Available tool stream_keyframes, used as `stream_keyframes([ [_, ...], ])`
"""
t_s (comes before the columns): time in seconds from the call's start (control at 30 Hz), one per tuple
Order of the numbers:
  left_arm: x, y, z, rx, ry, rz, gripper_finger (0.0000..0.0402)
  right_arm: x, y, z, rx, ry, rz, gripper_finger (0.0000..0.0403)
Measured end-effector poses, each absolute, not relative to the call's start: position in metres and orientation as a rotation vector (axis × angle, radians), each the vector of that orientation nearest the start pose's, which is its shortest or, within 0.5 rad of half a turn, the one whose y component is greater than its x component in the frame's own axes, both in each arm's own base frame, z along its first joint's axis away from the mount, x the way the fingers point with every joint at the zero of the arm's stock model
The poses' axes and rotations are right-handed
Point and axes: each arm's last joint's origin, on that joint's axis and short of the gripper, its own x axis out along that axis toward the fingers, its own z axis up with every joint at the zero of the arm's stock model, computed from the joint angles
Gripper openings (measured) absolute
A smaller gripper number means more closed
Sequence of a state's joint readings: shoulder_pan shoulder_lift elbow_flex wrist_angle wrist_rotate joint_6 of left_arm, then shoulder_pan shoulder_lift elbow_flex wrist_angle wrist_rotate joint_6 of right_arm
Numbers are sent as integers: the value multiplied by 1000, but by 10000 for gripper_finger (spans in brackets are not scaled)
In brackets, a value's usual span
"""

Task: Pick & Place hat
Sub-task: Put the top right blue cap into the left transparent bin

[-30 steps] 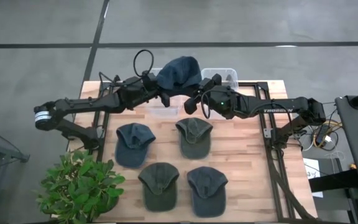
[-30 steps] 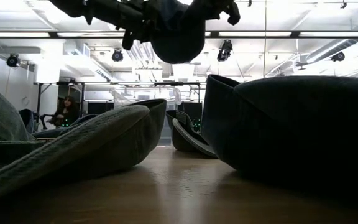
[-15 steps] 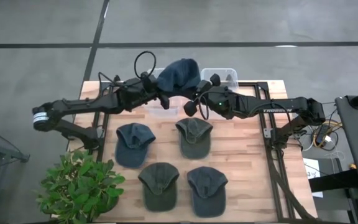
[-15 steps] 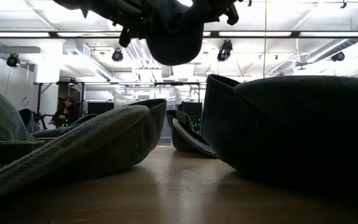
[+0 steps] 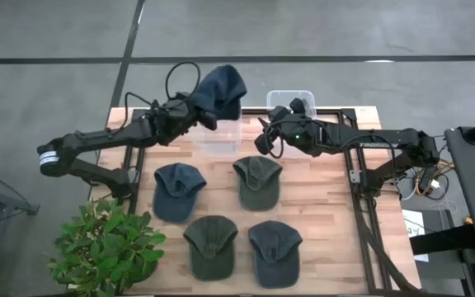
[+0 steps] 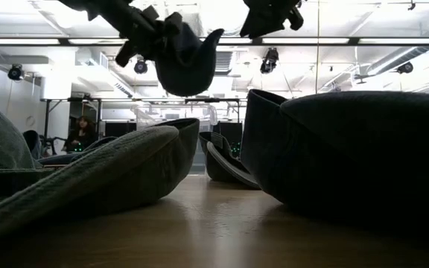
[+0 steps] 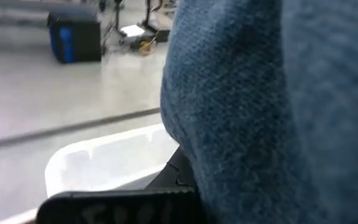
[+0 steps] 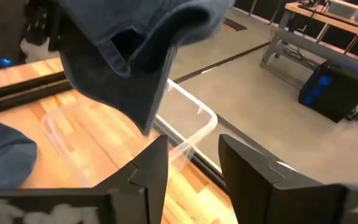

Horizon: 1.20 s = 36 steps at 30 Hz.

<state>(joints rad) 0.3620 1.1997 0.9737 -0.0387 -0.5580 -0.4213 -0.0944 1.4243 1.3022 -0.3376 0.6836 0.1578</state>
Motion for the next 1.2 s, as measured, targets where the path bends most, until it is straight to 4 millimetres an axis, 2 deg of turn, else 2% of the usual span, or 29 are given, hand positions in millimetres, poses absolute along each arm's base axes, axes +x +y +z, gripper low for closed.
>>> stream_keyframes([
  [0.2,232,118,324,-576,123,1025,1,304,-47,360,15,372,-796,155],
  [0.43,228,132,324,-818,122,941,1,304,-47,361,16,370,-795,147],
  [0.63,234,141,329,-849,233,989,1,306,-47,358,14,379,-792,136],
  [0.87,255,154,339,-840,402,1002,2,306,-47,358,14,378,-792,128],
  [1.2,271,171,323,-928,532,987,4,306,-46,358,14,379,-787,134],
])
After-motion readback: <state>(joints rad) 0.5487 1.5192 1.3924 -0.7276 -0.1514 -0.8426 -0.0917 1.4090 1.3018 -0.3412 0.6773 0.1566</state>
